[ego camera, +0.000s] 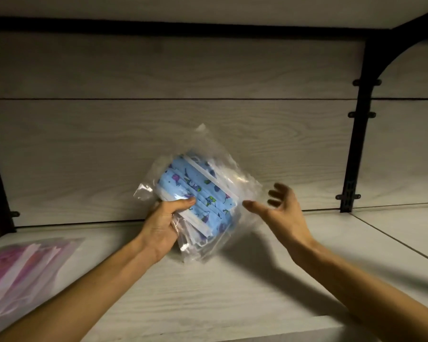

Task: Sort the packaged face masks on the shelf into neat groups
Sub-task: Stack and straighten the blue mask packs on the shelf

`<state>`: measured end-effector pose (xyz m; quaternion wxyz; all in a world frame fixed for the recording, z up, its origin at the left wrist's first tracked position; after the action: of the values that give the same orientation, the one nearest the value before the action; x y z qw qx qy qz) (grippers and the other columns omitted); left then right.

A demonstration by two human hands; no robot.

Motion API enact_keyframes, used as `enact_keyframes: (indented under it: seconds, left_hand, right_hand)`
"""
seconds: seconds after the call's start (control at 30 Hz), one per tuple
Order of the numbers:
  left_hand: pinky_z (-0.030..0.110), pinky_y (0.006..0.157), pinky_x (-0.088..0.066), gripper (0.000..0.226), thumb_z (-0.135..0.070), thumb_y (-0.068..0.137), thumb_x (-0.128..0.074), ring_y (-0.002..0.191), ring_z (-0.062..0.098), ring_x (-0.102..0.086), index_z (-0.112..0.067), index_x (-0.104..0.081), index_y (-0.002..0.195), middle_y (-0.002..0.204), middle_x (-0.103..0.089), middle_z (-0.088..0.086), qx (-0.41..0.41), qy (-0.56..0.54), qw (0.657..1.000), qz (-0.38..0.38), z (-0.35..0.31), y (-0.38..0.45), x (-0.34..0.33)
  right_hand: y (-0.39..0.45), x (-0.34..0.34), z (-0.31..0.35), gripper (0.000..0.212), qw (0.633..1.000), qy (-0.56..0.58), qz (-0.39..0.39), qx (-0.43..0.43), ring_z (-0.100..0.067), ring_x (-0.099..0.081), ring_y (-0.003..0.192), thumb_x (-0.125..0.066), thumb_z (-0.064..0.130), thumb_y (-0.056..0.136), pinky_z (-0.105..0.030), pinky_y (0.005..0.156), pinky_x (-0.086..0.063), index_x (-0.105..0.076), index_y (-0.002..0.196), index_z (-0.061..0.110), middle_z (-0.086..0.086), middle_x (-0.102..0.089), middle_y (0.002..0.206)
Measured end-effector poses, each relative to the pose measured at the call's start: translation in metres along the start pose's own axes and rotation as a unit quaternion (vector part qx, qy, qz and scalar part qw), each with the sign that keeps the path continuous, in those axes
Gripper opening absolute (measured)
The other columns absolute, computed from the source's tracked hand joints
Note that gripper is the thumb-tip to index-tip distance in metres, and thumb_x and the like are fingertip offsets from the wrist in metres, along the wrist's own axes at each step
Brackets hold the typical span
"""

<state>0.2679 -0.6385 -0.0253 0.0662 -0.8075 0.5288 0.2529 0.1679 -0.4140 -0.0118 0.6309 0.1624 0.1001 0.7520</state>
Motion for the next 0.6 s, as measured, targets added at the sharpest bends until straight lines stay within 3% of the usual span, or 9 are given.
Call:
enact_keyframes:
  seconds: [0.07,0.17,0.23,0.3,0.4,0.53,0.6]
  left_hand:
    - [0.057,0.099,-0.053,0.059,0.005,0.065,-0.076,0.111,0.040,-0.069,0.000,-0.067,0.123,0.118,-0.072,0.023,-0.044,0.034,0.998,-0.003,-0.006,0.000,-0.005]
    - [0.054,0.092,-0.058,0.056,0.009,0.058,-0.080,0.102,0.038,-0.073,-0.003,-0.071,0.112,0.109,-0.075,0.021,-0.089,0.092,0.992,0.017,-0.007,-0.001,-0.018]
    - [0.051,0.089,-0.059,0.052,0.005,0.064,-0.080,0.106,0.039,-0.072,-0.007,-0.071,0.114,0.112,-0.074,0.021,-0.104,0.117,0.985,0.070,-0.007,-0.001,-0.031]
    - [0.051,0.093,-0.058,0.053,-0.004,0.067,-0.085,0.110,0.037,-0.070,-0.010,-0.070,0.118,0.118,-0.073,0.020,-0.114,0.138,0.978,0.111,-0.007,-0.001,-0.040]
    - [0.047,0.100,-0.053,0.065,-0.021,0.064,-0.084,0.113,0.032,-0.069,-0.010,-0.065,0.125,0.119,-0.073,0.014,-0.137,0.147,0.977,0.072,-0.010,0.001,-0.042]
    - [0.045,0.098,-0.053,0.066,-0.029,0.056,-0.082,0.106,0.027,-0.072,-0.014,-0.066,0.118,0.112,-0.076,0.008,-0.156,0.162,0.974,0.007,-0.009,0.000,-0.035]
    - [0.044,0.094,-0.055,0.059,-0.031,0.057,-0.084,0.102,0.027,-0.074,-0.017,-0.069,0.113,0.109,-0.077,0.007,-0.154,0.174,0.973,-0.001,-0.005,-0.003,-0.033]
  right_hand:
    - [0.008,0.005,0.019,0.096,0.996,0.006,-0.010,0.092,-0.009,-0.053,0.119,-0.091,0.033,0.070,-0.027,0.097,-0.046,-0.036,0.149,0.025,0.006,-0.052,0.134]
    - [0.015,-0.003,0.029,0.094,0.994,-0.006,0.065,0.087,-0.009,-0.057,0.119,-0.089,0.040,0.067,-0.027,0.095,-0.049,-0.041,0.147,0.024,0.006,-0.059,0.129]
    - [0.013,-0.008,0.025,0.076,0.993,0.012,0.101,0.055,-0.014,-0.066,0.113,-0.085,0.027,0.071,-0.029,0.093,-0.054,-0.052,0.138,0.018,0.002,-0.068,0.124]
    - [0.008,-0.009,0.016,0.051,0.993,0.041,0.102,0.044,-0.012,-0.071,0.102,-0.077,0.005,0.077,-0.022,0.080,-0.057,-0.060,0.124,0.014,0.000,-0.074,0.113]
    - [-0.001,-0.004,0.012,0.040,0.995,0.051,0.078,0.047,-0.006,-0.071,0.090,-0.069,-0.003,0.079,-0.015,0.068,-0.053,-0.062,0.115,0.011,0.000,-0.075,0.105]
    - [-0.013,-0.006,0.007,0.031,0.991,0.088,0.099,0.008,-0.016,-0.070,0.084,-0.068,0.003,0.081,-0.024,0.063,-0.055,-0.061,0.110,0.009,-0.007,-0.073,0.102]
    - [-0.018,-0.007,0.006,0.034,0.991,0.088,0.105,0.003,-0.019,-0.064,0.082,-0.069,0.016,0.071,-0.028,0.067,-0.052,-0.062,0.104,0.009,-0.009,-0.072,0.099]
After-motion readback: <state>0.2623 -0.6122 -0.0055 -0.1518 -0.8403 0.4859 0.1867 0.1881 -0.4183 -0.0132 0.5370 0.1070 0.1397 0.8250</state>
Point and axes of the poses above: each hand's wrist, its own y-axis towards the middle knuckle, its own x-axis out of the back of the hand, z = x × y, the point moved 7 cm from there along y, towards the middle knuckle
